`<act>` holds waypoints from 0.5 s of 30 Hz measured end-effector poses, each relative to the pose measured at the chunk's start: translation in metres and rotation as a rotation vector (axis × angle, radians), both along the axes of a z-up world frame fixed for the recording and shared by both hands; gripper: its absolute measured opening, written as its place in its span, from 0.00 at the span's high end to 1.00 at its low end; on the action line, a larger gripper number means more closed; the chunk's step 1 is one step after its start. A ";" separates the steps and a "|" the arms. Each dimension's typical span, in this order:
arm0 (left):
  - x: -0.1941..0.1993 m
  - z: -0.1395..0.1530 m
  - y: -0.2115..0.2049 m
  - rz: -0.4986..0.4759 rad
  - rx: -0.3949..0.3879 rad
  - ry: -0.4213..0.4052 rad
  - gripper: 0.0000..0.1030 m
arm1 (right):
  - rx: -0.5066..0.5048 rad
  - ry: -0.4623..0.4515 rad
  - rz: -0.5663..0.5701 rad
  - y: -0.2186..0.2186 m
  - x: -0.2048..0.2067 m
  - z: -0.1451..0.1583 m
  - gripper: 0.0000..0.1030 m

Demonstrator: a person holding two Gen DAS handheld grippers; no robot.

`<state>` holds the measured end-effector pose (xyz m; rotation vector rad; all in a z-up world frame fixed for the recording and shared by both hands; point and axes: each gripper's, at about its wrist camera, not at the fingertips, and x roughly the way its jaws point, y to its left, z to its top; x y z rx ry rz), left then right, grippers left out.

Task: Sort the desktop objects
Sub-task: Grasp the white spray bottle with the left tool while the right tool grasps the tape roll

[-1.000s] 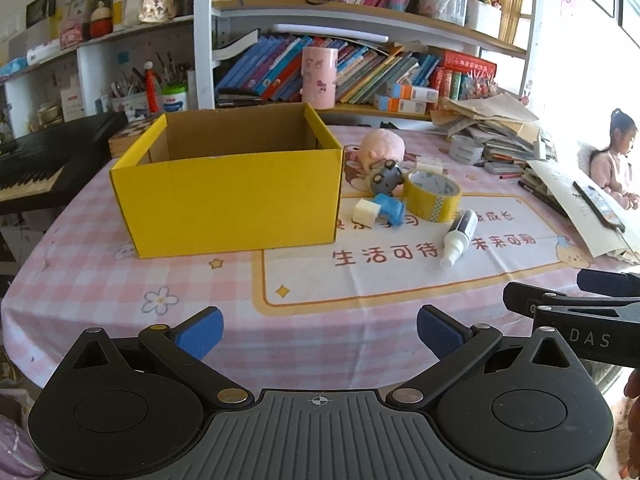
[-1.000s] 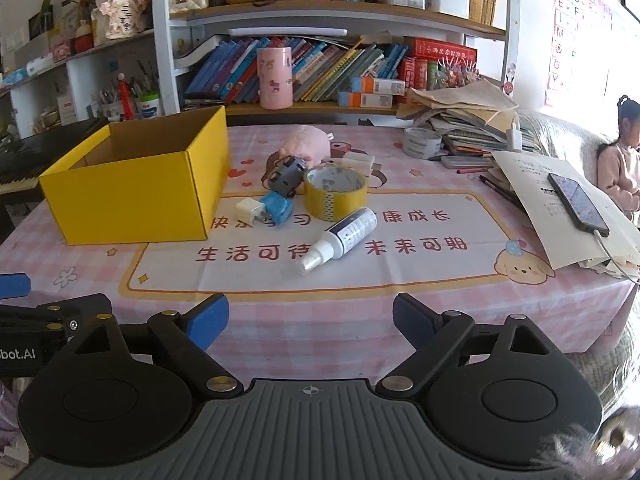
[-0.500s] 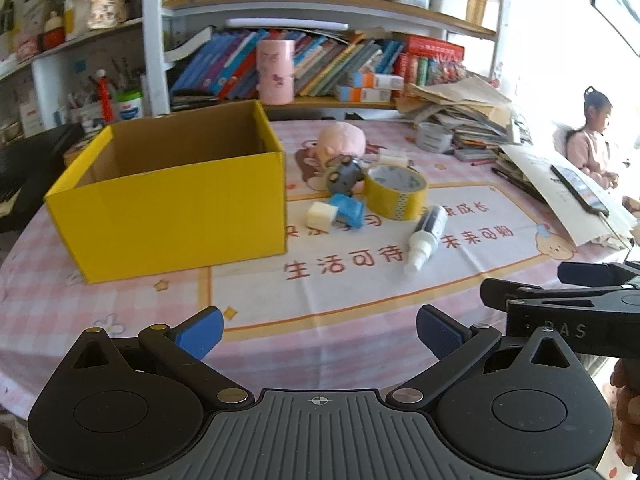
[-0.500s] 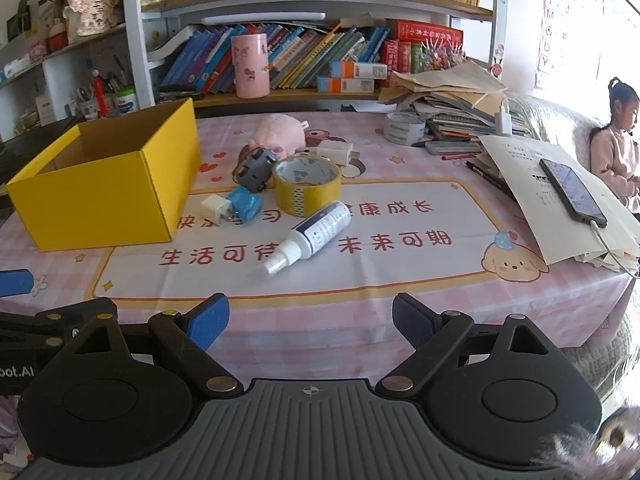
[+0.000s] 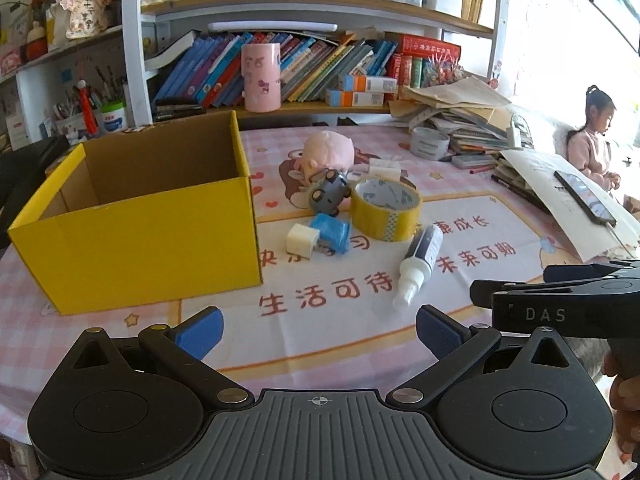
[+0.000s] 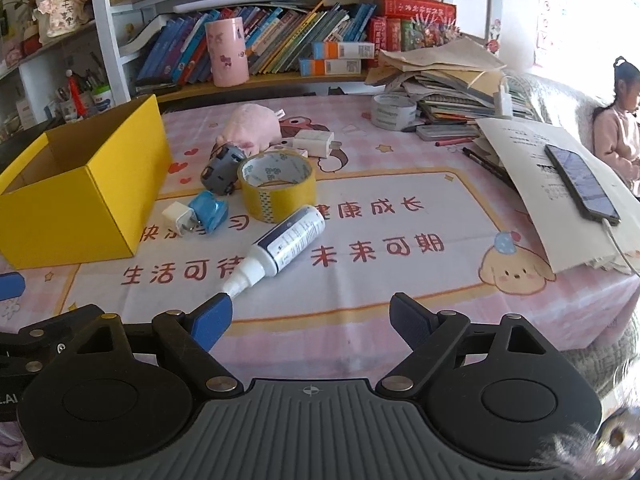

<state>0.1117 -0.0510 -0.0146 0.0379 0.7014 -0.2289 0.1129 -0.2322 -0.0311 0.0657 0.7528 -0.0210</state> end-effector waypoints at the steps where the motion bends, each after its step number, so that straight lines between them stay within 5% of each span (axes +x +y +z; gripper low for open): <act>1: 0.004 -0.001 -0.003 -0.002 0.000 0.006 0.00 | -0.001 0.003 0.007 -0.001 0.004 0.000 0.18; 15: 0.054 -0.013 -0.067 -0.123 0.025 0.088 0.14 | -0.001 -0.003 -0.001 -0.050 0.053 0.003 0.18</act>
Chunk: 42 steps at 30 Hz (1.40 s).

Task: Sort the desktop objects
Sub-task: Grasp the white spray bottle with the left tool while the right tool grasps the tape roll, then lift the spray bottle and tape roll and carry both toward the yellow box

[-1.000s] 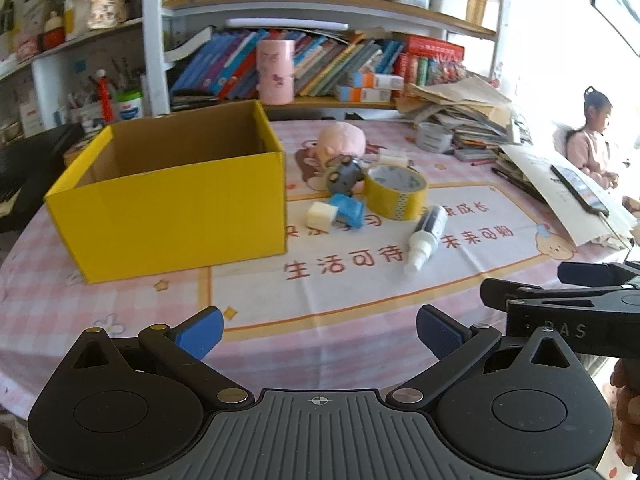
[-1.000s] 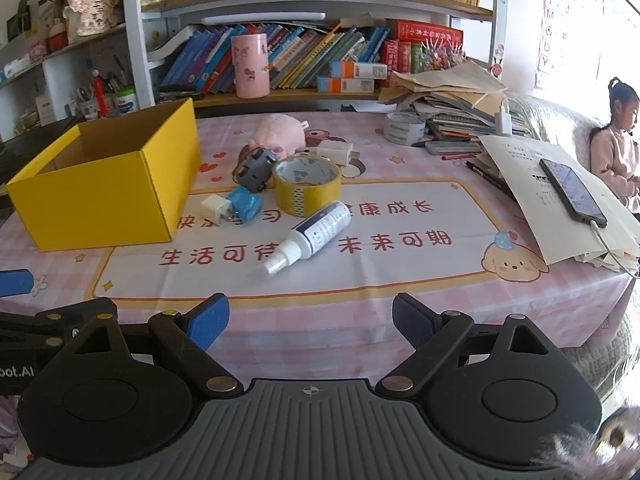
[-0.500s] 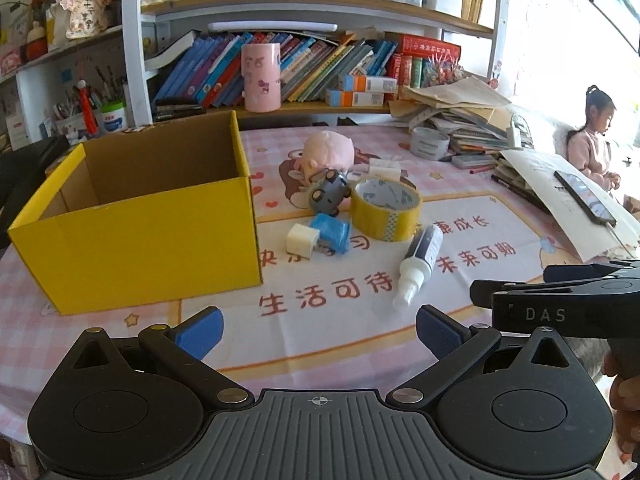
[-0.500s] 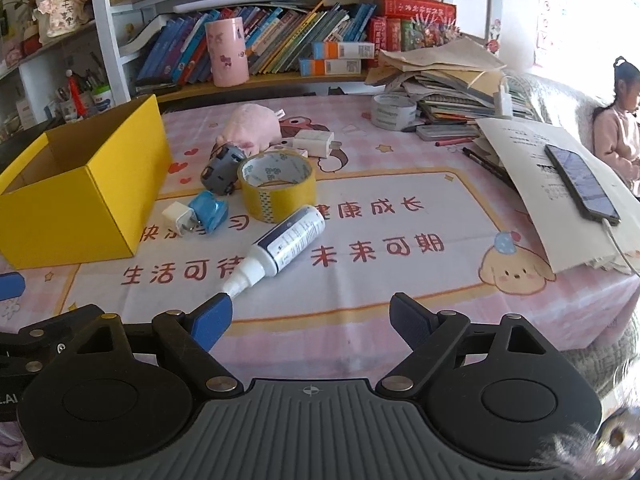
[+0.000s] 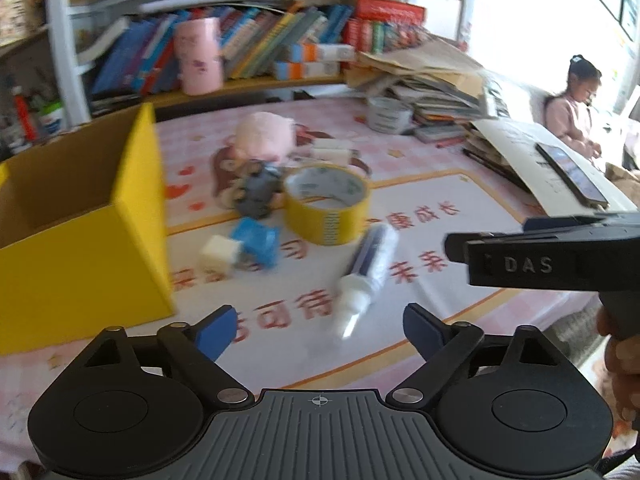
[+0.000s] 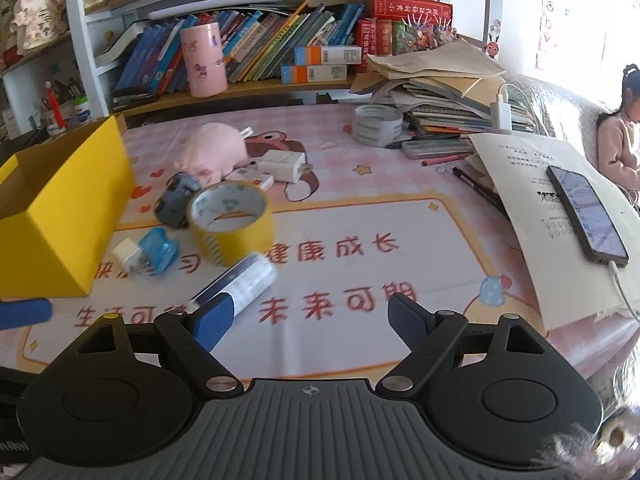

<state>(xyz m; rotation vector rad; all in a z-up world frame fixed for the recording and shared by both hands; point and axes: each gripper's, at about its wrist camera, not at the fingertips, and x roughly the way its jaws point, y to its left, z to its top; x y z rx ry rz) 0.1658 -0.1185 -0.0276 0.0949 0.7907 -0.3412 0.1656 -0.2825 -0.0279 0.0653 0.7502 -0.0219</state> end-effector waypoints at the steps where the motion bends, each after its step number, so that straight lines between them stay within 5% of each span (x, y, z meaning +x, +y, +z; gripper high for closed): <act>1: 0.005 -0.002 -0.007 -0.014 0.004 0.007 0.16 | 0.001 0.001 0.002 -0.003 0.003 0.000 0.18; 13: 0.053 -0.023 -0.053 -0.064 0.042 0.039 0.34 | 0.037 0.025 0.044 -0.040 0.041 -0.007 0.18; 25: 0.079 -0.044 -0.066 -0.086 0.058 0.106 0.70 | 0.007 -0.002 0.128 -0.045 0.072 -0.004 0.18; 42: 0.052 -0.010 0.007 0.199 -0.047 0.105 0.70 | 0.040 0.074 0.381 0.007 0.122 -0.021 0.18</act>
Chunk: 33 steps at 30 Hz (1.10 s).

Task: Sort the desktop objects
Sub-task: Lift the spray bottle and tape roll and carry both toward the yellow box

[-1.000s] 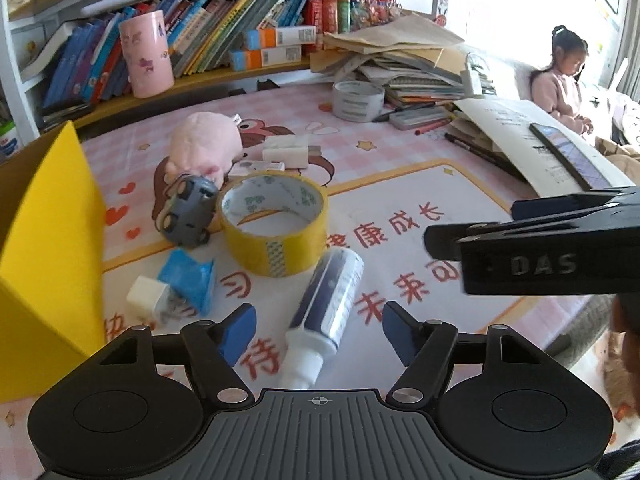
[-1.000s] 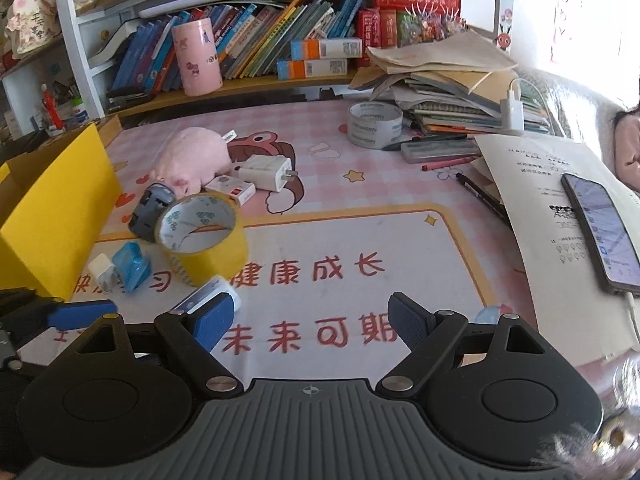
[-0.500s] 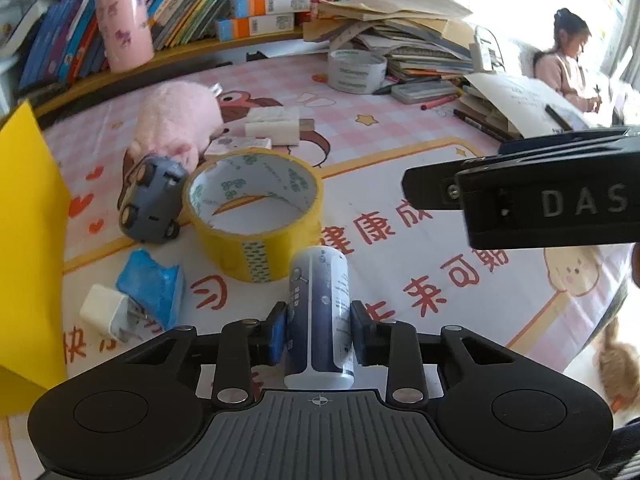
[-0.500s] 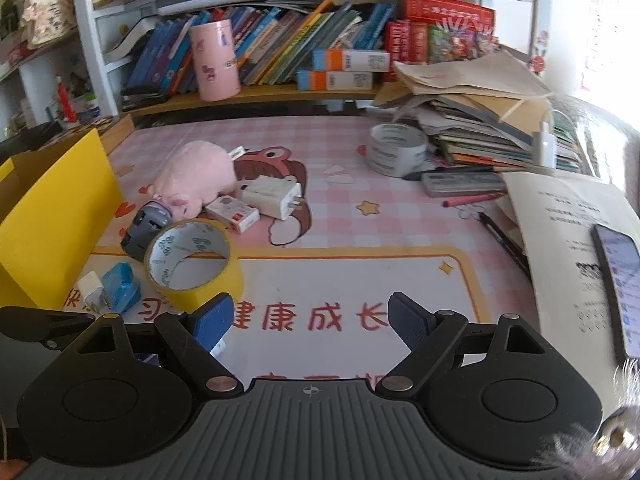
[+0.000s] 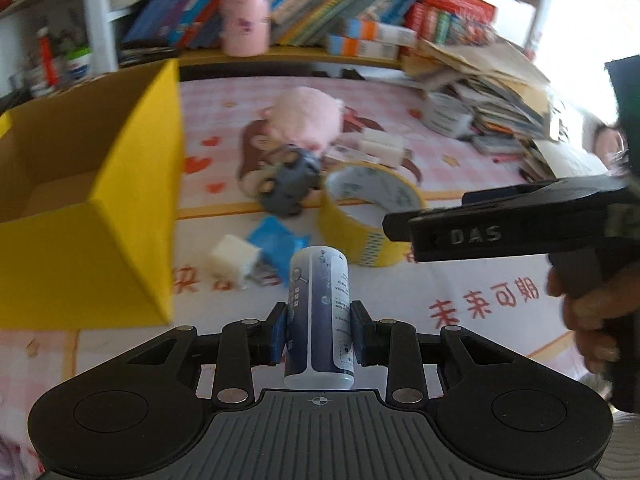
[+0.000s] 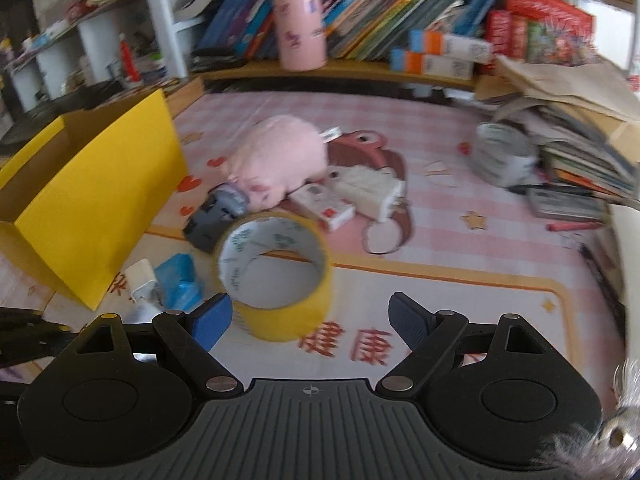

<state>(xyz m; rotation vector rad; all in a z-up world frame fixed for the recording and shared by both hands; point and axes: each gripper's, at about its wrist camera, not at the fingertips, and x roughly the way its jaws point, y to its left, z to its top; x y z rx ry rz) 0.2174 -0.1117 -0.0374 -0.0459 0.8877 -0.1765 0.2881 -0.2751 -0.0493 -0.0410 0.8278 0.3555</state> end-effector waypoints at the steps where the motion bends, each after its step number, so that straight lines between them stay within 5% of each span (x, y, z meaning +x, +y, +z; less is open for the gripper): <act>1: -0.001 0.002 0.003 0.018 -0.004 -0.002 0.70 | -0.011 0.004 0.016 0.004 0.004 -0.003 0.18; 17: -0.010 0.015 0.011 0.098 -0.039 -0.022 0.70 | -0.121 0.027 0.210 0.038 0.044 -0.028 0.16; 33: -0.014 0.022 0.013 0.070 -0.077 -0.052 0.70 | -0.114 0.021 0.172 0.033 0.042 -0.027 0.23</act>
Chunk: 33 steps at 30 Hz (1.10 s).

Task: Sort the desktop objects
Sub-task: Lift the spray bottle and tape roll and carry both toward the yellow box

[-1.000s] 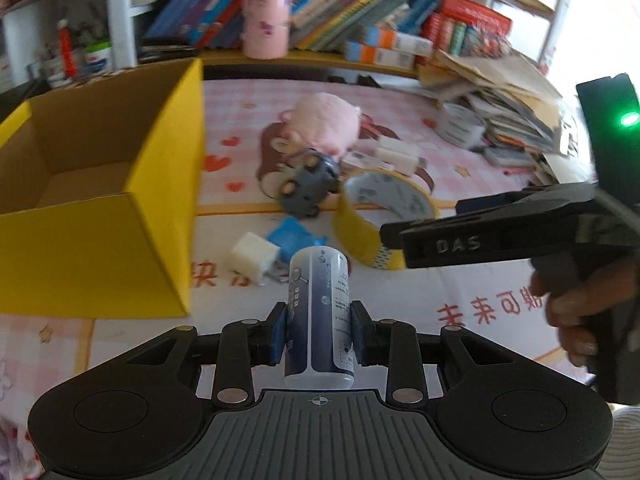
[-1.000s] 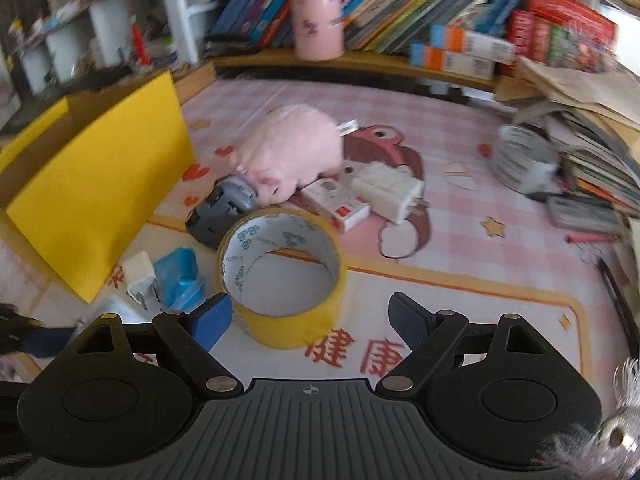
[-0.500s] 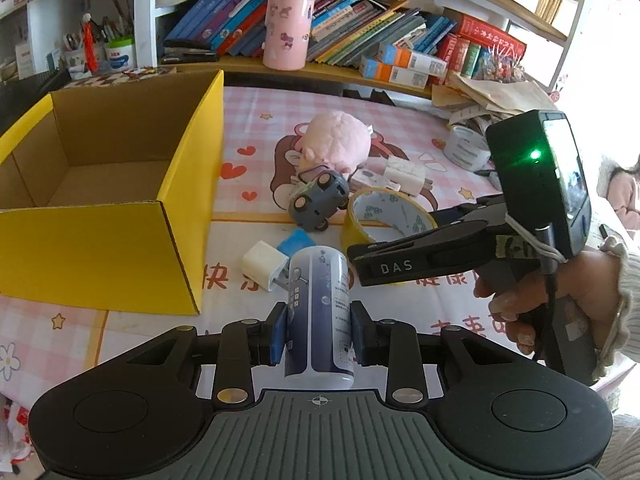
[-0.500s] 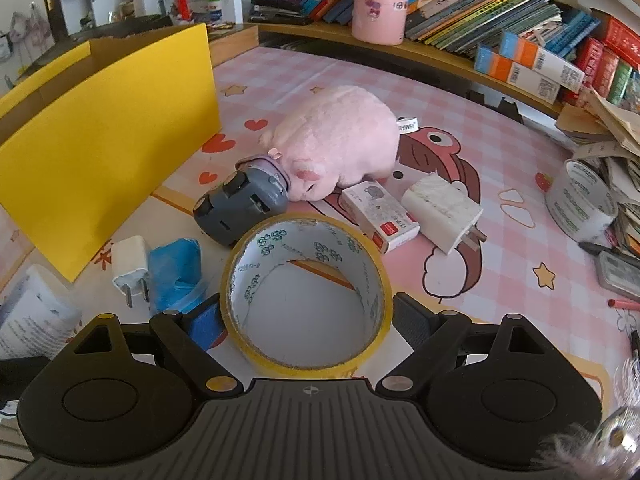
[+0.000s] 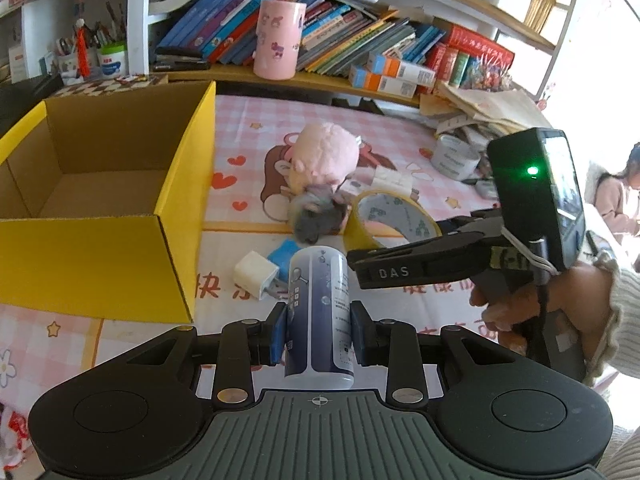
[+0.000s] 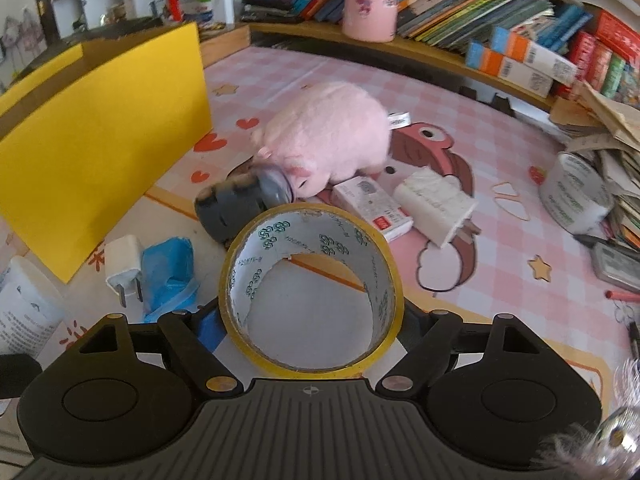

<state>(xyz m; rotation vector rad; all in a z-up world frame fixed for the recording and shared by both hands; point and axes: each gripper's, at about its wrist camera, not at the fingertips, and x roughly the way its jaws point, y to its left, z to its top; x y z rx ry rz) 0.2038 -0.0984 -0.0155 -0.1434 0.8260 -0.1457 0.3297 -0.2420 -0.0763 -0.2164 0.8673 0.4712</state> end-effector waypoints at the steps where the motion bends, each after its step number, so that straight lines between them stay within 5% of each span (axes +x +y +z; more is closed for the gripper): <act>1: 0.000 0.001 0.000 -0.005 -0.006 -0.008 0.70 | 0.004 -0.006 -0.012 -0.002 -0.002 0.003 0.23; 18: -0.020 0.017 0.031 -0.102 -0.055 -0.080 0.70 | 0.169 -0.039 -0.223 -0.006 -0.069 0.064 0.23; 33: -0.061 0.019 0.086 -0.151 -0.077 -0.084 0.70 | 0.120 -0.098 -0.245 0.044 -0.130 0.072 0.23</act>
